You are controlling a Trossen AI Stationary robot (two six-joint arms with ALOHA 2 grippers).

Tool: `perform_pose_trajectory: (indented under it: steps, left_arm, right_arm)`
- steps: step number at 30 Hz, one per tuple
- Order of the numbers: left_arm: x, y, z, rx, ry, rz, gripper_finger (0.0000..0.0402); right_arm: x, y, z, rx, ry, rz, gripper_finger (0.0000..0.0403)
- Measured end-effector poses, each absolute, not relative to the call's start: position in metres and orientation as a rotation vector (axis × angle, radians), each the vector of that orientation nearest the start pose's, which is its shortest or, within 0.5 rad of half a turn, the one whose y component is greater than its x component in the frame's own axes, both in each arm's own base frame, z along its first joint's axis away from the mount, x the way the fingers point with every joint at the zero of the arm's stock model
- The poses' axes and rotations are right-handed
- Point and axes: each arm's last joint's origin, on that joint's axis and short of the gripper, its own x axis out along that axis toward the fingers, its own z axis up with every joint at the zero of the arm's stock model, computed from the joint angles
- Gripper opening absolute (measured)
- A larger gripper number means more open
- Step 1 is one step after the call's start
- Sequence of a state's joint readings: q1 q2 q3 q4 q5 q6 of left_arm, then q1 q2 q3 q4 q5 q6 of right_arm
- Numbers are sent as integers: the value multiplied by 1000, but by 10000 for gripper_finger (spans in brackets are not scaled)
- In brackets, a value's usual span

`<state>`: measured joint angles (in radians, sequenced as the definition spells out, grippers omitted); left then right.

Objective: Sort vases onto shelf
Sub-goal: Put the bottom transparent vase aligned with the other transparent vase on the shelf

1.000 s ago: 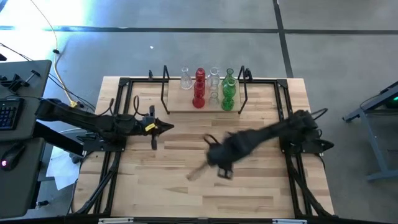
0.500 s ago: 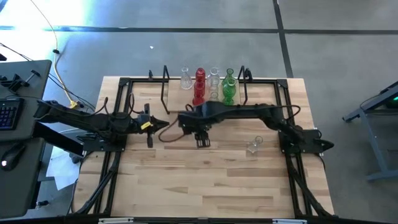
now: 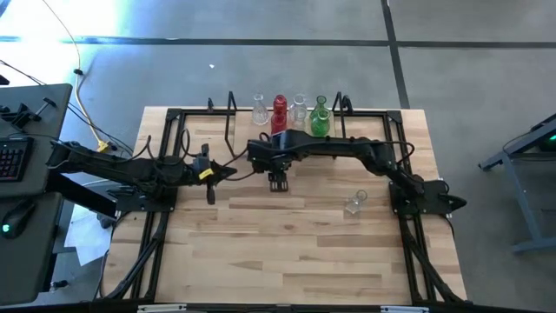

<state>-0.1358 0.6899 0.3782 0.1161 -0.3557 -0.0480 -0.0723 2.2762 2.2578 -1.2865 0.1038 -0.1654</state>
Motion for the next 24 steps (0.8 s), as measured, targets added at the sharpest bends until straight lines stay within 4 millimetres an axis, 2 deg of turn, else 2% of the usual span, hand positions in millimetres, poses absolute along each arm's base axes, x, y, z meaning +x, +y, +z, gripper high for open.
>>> perform_pose_trajectory:
  steps: [9, 18, 24]
  left_arm:
    - [161, -17, 236, -31, 175, 192, 0]
    - [160, -23, 236, -42, 174, 152, 0]
    - [159, -27, 235, -38, 180, 130, 0]
  right_arm:
    - [468, -27, 254, -156, 1324, -45, 182]
    - [475, -6, 254, -228, 1265, -74, 242]
    - [478, 7, 259, -279, 1215, -46, 253]
